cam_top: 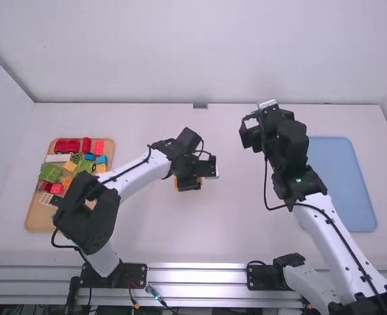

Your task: Assemble lego blocks to make yellow taxi

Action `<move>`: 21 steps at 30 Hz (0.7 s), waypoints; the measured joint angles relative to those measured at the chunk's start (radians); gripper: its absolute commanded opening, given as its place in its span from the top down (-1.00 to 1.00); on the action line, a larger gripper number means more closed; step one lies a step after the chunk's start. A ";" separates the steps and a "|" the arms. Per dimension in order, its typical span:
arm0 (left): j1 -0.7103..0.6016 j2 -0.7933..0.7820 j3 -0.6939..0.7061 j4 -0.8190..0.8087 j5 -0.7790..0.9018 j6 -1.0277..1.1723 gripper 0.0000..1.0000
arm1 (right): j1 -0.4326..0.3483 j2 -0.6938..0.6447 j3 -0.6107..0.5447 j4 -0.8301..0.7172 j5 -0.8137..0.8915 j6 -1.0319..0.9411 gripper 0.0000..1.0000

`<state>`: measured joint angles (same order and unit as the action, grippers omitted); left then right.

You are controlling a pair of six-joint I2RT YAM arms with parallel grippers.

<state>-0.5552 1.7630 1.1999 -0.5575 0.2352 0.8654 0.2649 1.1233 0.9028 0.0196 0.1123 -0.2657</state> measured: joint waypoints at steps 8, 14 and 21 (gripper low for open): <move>-0.037 0.059 -0.008 0.025 -0.011 -0.067 -0.04 | -0.036 -0.071 0.000 -0.193 -0.038 -0.003 -0.98; -0.038 0.114 -0.008 0.016 0.008 -0.079 -0.03 | -0.036 -0.135 -0.009 -0.204 -0.059 -0.012 -0.98; -0.038 0.138 -0.008 0.014 0.007 -0.080 -0.01 | -0.036 -0.186 -0.150 -0.034 -0.062 -0.009 -0.98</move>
<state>-0.5930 1.9011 1.1919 -0.5434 0.2420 0.7849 0.2291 0.9375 0.7525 -0.0143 0.0505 -0.2749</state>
